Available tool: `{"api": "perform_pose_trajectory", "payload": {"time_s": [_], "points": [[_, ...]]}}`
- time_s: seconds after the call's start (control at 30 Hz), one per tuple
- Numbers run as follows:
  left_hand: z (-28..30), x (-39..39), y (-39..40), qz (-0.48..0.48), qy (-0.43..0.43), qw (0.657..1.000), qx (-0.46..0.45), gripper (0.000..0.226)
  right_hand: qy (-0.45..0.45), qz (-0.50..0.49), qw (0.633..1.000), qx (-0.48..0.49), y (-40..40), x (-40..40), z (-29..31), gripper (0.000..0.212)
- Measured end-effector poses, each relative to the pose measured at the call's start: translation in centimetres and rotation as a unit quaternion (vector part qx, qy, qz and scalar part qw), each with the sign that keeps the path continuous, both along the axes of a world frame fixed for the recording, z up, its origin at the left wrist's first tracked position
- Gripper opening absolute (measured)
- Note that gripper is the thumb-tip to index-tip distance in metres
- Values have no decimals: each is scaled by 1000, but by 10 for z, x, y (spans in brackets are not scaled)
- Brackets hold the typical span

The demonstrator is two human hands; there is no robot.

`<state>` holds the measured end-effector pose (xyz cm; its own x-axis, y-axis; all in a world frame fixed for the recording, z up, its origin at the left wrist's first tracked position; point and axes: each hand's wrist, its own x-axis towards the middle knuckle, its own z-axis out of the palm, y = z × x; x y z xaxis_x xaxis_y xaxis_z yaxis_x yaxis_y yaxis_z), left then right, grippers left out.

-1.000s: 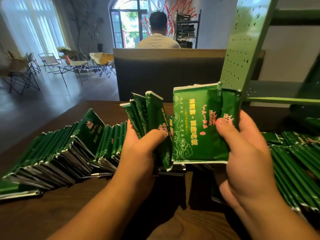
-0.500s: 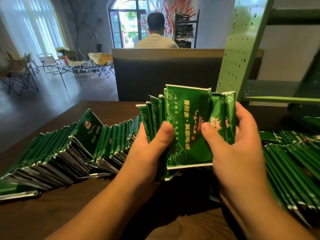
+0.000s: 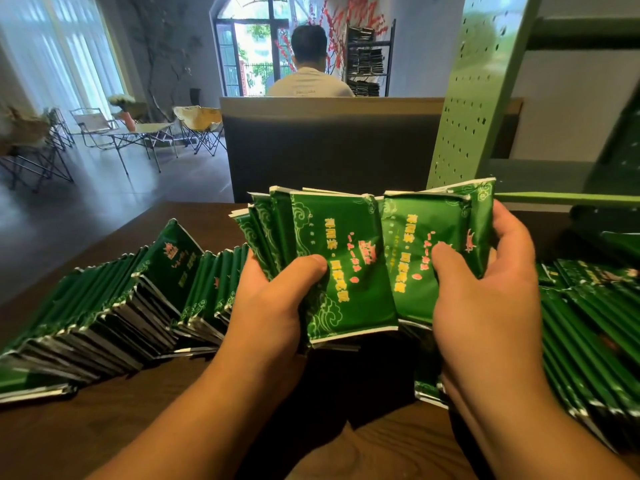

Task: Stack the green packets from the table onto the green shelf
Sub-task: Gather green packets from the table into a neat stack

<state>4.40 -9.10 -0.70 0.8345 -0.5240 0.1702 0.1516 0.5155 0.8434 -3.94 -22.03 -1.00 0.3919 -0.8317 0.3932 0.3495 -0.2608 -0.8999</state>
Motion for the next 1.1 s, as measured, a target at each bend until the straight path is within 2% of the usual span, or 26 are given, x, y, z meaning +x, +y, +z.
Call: {"api": "perform_pose_trajectory", "payload": {"time_s": [0.1, 0.2, 0.27, 0.33, 0.53, 0.7, 0.83, 0.97, 1.1], "points": [[-2, 4, 1, 117, -76, 990, -7, 45, 1, -19, 999, -34, 2, -4, 3, 61], [-4, 2, 1, 216, -202, 955, 36, 33, -10, -29, 997, -71, 8, -7, 5, 62], [-7, -2, 0, 229, -251, 939, 49, 31, -16, -23, 995, -92, 15, -7, 5, 62], [-11, -6, -3, 204, -272, 939, 57, 34, -14, 4, 995, -102, 22, -7, 3, 63], [-12, -11, -5, 130, -267, 952, 80, 39, 1, 67, 995, -76, 28, -4, -1, 61], [-12, -13, -6, 109, -258, 955, 99, 42, -9, 106, 993, -52, 30, -2, -2, 34], [-11, -15, -7, 96, -250, 958, 100, 44, -23, 146, 989, -21, 28, -3, -3, 42], [-9, -18, -6, 66, -232, 966, 94, 48, -47, 236, 971, 8, 26, -6, -3, 51], [-13, -9, -4, 43, -201, 975, 86, 50, -40, 270, 962, 25, 23, -7, -3, 50]]}}
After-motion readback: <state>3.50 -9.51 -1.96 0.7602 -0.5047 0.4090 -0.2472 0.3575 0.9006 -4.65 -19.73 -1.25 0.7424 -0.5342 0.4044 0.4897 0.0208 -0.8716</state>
